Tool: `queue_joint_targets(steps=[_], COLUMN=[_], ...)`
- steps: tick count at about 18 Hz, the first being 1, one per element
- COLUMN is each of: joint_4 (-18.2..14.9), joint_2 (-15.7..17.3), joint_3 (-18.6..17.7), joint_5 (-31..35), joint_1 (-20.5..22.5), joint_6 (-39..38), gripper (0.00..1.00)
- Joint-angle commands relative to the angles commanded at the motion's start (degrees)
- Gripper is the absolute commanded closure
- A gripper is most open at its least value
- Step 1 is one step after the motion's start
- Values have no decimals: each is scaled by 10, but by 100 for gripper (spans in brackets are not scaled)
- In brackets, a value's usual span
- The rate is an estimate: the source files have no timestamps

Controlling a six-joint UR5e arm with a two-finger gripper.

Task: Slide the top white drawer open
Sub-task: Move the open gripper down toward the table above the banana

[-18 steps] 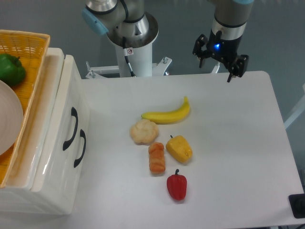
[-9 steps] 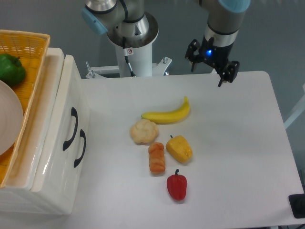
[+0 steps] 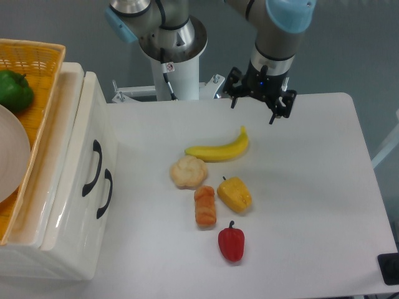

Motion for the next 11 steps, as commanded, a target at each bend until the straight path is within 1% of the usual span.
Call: queue_joint_targets(steps=[2,3,5,6,7,10,11], joint_4=[-2,-1,1,9,16,17,18], joint_2=[3,2,-4,-11,-14,-20,-24], joint_3=[-4,-3,4,7,8,9,13], joint_5=[-2,-7,-17,-16,-13,-5,-5], joint_1=[-9,-18,-34,-43,-55,-75,-81], joint_6=[-6,-31,-106,-120,-124,-134,-155], gripper=[0,0,0,0,0,0,0])
